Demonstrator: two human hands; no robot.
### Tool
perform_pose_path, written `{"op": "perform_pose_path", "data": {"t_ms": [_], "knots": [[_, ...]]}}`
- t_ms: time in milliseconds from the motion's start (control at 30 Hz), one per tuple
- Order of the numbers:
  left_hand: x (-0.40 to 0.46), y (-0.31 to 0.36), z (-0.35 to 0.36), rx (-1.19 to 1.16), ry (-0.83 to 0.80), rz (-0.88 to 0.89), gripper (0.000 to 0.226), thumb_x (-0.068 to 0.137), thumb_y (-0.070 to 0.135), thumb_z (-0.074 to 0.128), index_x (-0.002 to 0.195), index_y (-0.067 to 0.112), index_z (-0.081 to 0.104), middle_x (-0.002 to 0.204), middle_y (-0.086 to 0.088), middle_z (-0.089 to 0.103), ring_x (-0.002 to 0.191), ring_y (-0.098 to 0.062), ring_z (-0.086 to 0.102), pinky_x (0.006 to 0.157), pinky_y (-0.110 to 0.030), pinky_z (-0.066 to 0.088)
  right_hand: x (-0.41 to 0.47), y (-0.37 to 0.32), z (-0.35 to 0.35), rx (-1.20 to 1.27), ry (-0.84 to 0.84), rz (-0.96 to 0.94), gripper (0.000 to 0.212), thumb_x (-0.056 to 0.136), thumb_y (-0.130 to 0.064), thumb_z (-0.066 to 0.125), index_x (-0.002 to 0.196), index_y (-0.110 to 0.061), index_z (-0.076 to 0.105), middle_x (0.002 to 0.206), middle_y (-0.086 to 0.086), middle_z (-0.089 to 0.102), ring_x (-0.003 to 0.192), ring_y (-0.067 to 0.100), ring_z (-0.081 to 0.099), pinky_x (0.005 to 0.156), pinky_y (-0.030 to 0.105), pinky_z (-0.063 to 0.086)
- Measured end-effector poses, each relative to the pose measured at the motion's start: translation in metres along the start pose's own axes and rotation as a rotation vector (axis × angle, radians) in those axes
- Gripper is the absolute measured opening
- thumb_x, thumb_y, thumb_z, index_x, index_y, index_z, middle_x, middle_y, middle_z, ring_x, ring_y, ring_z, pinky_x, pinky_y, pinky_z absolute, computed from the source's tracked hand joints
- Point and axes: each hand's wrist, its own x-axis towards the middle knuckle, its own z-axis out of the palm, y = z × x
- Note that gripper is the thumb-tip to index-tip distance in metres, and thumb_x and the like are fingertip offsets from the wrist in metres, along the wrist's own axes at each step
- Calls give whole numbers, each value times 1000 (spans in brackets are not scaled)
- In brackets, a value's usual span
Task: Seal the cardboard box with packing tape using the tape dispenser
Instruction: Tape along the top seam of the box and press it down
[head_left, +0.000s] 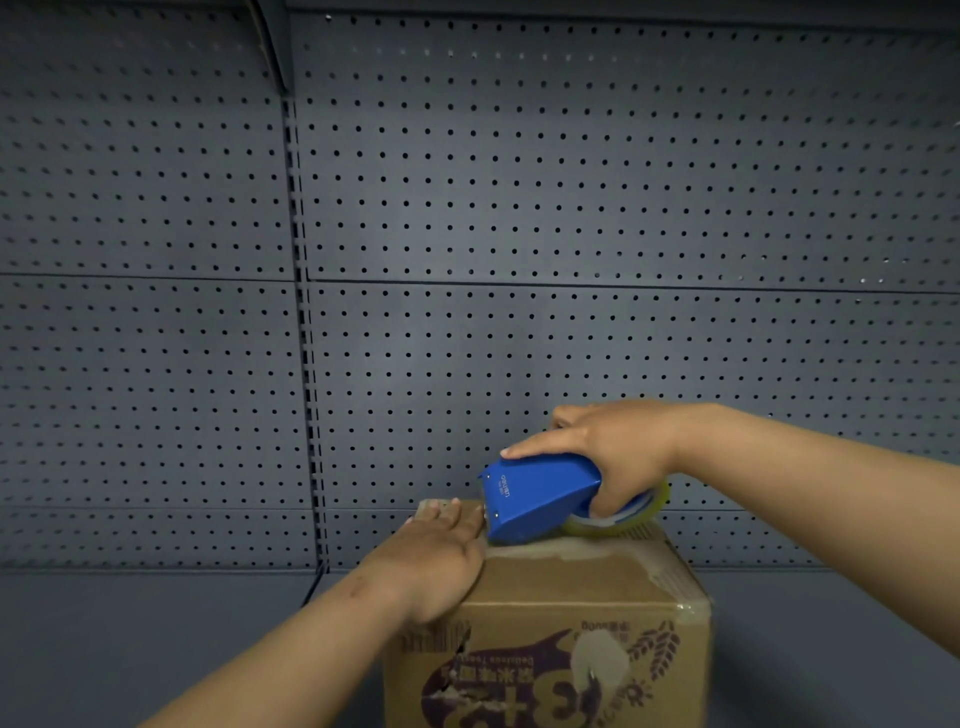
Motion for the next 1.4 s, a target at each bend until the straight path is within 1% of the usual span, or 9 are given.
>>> {"op": "perform_pose_path", "data": {"t_ms": [67,233,400,633,833,1000,1133,1267,1400], "knots": [[1,0,0,1,-8,-1,53,99,32,9,150,22,1,158,-4,-6,145,-19,-9,117,-33,0,-2,3,-2,24,-22,6,86,74,-30,67,131,-65,12,107,-6,37,92,21,54,77,39,51],[-1,1,0,6,-23,-9,52,99,32,9,149,23,-2,158,-4,-7,145,-19,-10,117,-32,0,-2,6,-9,119,-134,16,85,73,-16,63,130,-66,23,98,-17,43,92,25,59,72,34,52],[-1,-1,2,1,-23,-21,53,98,32,8,149,25,-2,158,-2,-8,144,-18,-10,117,-32,0,5,8,-13,142,-201,26,87,70,-15,62,122,-73,24,114,1,54,94,34,63,65,32,50],[-3,1,0,7,-15,-15,52,98,32,8,149,24,-1,158,-3,-7,145,-17,-7,117,-30,1,0,8,-14,129,-221,3,89,72,-13,61,128,-69,20,101,-9,50,95,33,62,69,33,52],[-1,0,0,-4,-22,-31,51,99,31,9,149,25,1,158,-1,-7,145,-16,-6,115,-29,1,-22,31,-12,93,-256,58,90,72,-14,61,126,-72,18,109,3,54,80,24,60,64,29,49],[0,2,-2,-6,-38,-45,51,99,30,8,149,25,0,158,-1,-8,145,-16,-8,116,-30,0,-45,50,0,133,-237,86,91,72,-13,61,120,-77,17,106,-3,51,94,31,61,69,31,51],[-3,5,-3,3,-43,-55,51,100,30,9,149,25,1,158,-1,-8,145,-16,-9,115,-29,0,-59,64,3,118,-240,94,90,72,-11,60,117,-77,17,104,-5,49,81,21,57,65,26,47],[-3,7,-3,17,-51,-65,50,100,31,9,149,26,1,158,0,-8,144,-15,-9,115,-29,0,-74,73,7,135,-231,122,90,72,-14,61,114,-79,16,106,-5,51,93,26,60,73,29,51],[-2,9,-8,85,-91,-98,51,100,33,8,149,25,-1,158,-1,-9,145,-16,-8,116,-33,-2,-72,71,11,123,-236,109,89,74,-13,62,117,-75,15,100,-10,46,95,26,58,73,29,49]]}}
